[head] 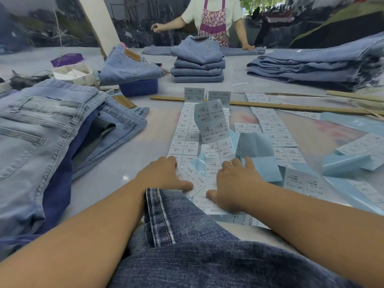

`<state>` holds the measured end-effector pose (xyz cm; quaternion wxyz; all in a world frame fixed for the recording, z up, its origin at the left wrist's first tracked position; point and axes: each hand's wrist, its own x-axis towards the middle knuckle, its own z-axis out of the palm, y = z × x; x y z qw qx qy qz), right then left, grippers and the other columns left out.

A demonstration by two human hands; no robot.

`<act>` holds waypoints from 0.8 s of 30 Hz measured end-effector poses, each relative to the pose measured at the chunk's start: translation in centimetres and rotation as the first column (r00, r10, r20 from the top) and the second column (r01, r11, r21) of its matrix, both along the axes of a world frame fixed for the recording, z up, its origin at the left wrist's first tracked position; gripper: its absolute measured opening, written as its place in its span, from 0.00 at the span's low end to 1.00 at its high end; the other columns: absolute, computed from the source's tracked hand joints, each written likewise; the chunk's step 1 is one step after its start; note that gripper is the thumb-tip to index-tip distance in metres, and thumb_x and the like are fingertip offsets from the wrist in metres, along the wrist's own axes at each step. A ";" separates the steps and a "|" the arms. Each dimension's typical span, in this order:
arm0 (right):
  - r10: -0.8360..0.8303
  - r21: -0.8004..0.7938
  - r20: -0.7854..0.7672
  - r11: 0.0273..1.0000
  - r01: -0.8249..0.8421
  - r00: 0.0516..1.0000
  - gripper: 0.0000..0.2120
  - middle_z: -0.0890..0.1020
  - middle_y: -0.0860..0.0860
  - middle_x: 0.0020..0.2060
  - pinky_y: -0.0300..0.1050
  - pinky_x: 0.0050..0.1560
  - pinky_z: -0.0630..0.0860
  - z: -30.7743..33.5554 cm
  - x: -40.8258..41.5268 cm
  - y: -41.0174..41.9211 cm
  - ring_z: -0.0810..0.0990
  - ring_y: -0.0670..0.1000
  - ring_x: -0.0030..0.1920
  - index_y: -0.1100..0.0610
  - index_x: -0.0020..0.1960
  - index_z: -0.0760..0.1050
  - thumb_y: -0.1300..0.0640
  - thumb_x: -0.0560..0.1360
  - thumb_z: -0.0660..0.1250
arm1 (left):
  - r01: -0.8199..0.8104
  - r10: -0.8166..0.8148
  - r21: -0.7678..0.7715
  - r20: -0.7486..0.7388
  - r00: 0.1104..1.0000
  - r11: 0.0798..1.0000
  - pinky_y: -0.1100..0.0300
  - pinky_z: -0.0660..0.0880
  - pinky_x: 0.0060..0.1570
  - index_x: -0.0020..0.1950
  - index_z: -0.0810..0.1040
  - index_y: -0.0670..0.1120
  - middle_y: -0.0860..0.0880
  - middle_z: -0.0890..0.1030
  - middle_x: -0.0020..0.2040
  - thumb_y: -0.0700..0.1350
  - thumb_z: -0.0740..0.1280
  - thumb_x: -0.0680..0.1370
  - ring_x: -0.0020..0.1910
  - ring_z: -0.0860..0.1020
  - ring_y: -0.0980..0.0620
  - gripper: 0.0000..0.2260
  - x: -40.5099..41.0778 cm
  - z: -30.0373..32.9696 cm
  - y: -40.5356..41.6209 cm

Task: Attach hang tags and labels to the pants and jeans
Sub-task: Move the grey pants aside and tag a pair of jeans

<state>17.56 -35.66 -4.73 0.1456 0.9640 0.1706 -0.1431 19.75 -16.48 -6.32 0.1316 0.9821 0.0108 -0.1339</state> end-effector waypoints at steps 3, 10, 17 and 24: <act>0.002 0.045 0.012 0.999 -0.002 1.000 0.34 0.63 0.57 0.73 0.66 0.73 0.47 -0.2 0.1 -0.2 0.57 0.61 0.73 0.56 0.75 0.60 0.34 0.78 0.51 | -0.043 0.040 -0.085 -0.034 0.999 0.995 0.63 0.68 0.33 0.44 0.68 0.53 0.56 0.74 0.43 0.59 0.77 0.67 0.39 0.74 0.59 0.20 0.1 -0.1 -0.4; 0.123 0.140 -0.068 0.984 -0.113 0.990 0.26 0.58 0.55 0.75 0.64 0.74 0.50 -0.3 0.3 -0.2 0.55 0.61 0.74 0.46 0.77 0.52 0.48 0.80 0.52 | -0.088 0.073 -0.137 -0.111 0.991 0.987 0.62 0.70 0.33 0.46 0.74 0.49 0.53 0.78 0.41 0.53 0.80 0.64 0.36 0.75 0.56 0.19 -0.2 0.4 -0.7; 0.113 0.169 -0.104 0.981 -0.094 0.988 0.25 0.61 0.56 0.73 0.61 0.72 0.56 -0.3 0.4 -0.2 0.60 0.60 0.72 0.47 0.76 0.56 0.48 0.80 0.52 | 0.175 -0.163 0.067 -0.159 0.974 0.982 0.53 0.66 0.61 0.73 0.62 0.68 0.52 0.64 0.62 0.56 0.73 0.68 0.65 0.64 0.48 0.36 0.7 0.2 -0.9; 0.137 0.200 -0.127 0.974 -0.110 0.982 0.24 0.64 0.55 0.71 0.60 0.70 0.62 -0.2 0.5 -0.1 0.64 0.59 0.70 0.44 0.74 0.58 0.49 0.79 0.55 | 0.225 -0.219 0.105 -0.060 0.974 0.969 0.55 0.62 0.55 0.63 0.76 0.65 0.55 0.70 0.60 0.58 0.71 0.70 0.62 0.68 0.51 0.22 0.3 0.7 -0.7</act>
